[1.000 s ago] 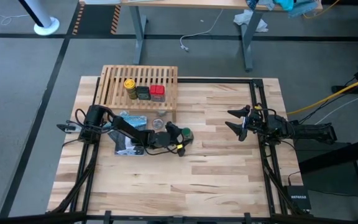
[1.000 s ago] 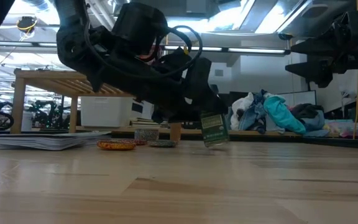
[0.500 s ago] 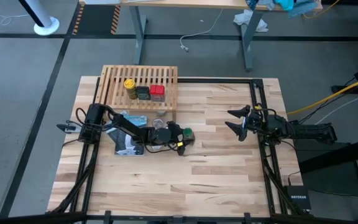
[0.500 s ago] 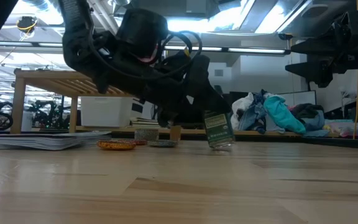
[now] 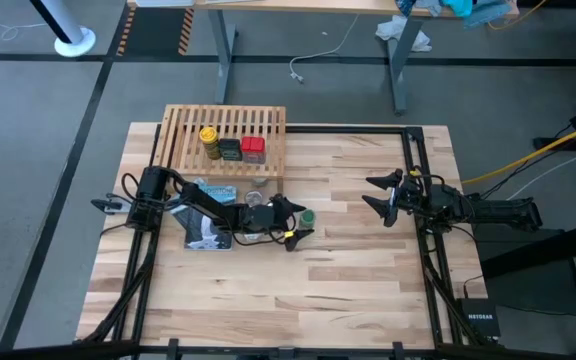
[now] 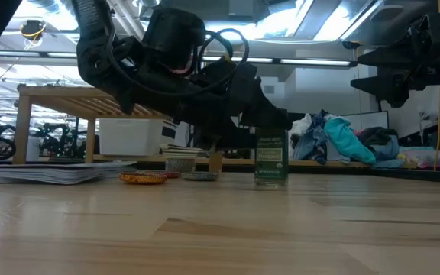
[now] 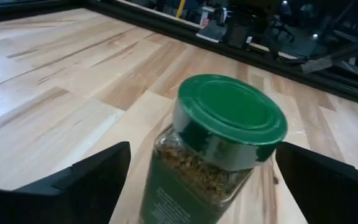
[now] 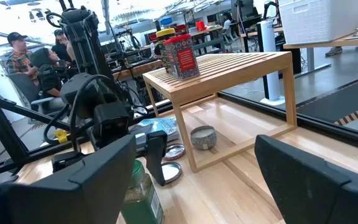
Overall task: Shelf spices
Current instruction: Remove the green seasoning bottle from the shelf, then remove the yellow seasoning from the shelf
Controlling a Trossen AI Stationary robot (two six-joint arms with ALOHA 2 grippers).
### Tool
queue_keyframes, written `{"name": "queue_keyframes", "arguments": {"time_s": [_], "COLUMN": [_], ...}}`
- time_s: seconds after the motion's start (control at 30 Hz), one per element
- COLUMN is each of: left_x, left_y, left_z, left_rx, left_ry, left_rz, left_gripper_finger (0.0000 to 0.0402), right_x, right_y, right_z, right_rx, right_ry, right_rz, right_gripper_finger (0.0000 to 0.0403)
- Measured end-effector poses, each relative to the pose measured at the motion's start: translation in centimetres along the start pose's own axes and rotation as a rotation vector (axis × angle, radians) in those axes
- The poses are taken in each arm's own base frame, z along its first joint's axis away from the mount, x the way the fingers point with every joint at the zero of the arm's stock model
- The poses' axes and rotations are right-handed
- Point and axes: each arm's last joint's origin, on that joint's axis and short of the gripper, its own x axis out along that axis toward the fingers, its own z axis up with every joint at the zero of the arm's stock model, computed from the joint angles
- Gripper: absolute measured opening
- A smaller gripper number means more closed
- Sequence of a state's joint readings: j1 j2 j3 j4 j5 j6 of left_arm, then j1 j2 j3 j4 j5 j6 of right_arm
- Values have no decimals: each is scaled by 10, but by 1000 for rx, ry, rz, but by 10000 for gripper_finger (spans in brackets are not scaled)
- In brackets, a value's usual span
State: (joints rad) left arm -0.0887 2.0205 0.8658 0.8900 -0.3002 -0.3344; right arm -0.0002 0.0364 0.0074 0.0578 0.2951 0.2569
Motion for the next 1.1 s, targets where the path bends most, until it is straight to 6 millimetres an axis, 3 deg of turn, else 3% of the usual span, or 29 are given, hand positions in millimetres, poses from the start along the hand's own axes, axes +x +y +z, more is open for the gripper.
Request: {"name": "queue_keyframes", "arguments": {"time_s": [0.43, 0.67, 0.9, 1.1], "left_x": [0, -5, -22, -52], "left_y": [1, 1, -6, -10], "left_z": [13, 30, 66, 107], "left_rx": [145, 200, 354, 466], "left_ry": [-99, -139, -221, -253], "left_rz": [-20, -15, -9, 111], "left_gripper_finger": [399, 399, 399, 399], "right_x": [0, 0, 0, 0], "right_y": [0, 0, 0, 0], "right_z": [0, 0, 0, 0], "right_rx": [0, 0, 0, 0], "right_ry": [1, 0, 0, 0], "right_rz": [0, 0, 0, 0], "right_gripper_finger": [335, 335, 335, 335]}}
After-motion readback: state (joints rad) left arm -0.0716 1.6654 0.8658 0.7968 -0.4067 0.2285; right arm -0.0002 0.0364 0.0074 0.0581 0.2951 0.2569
